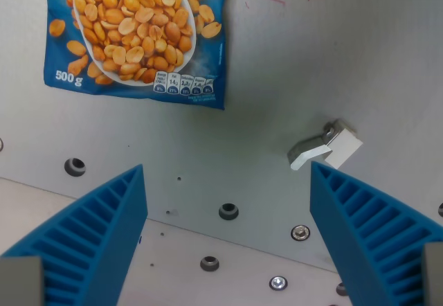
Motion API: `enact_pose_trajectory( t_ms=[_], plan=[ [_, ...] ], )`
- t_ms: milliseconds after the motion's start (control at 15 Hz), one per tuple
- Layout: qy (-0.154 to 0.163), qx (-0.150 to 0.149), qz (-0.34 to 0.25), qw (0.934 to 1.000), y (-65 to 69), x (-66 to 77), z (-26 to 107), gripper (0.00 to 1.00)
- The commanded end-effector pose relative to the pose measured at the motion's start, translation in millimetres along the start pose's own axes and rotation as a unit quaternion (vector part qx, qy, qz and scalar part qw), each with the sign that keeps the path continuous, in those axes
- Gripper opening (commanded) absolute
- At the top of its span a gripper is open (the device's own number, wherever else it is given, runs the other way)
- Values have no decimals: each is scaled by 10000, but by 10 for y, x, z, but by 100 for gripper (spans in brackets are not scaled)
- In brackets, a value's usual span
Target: Rotate around base negative y
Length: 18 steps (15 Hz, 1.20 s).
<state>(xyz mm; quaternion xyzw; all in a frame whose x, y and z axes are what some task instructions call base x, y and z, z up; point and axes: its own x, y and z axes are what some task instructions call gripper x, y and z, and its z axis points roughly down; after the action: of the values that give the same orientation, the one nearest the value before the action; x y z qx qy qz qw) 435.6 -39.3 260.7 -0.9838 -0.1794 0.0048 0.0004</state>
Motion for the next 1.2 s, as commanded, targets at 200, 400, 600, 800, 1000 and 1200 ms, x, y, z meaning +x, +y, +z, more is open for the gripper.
enact_pose_trajectory(
  t_ms=[200,400,600,800,1000,1200],
  plan=[
    [206,-78,1,9998,2,1,-16,100],
    [393,-149,1,9991,2,1,-16,100],
    [580,-220,1,9981,2,1,-16,100],
    [766,-290,2,9966,2,1,-16,100],
    [953,-360,2,9948,2,1,-16,100],
    [1139,-430,3,9926,2,1,-16,100]
  ],
)
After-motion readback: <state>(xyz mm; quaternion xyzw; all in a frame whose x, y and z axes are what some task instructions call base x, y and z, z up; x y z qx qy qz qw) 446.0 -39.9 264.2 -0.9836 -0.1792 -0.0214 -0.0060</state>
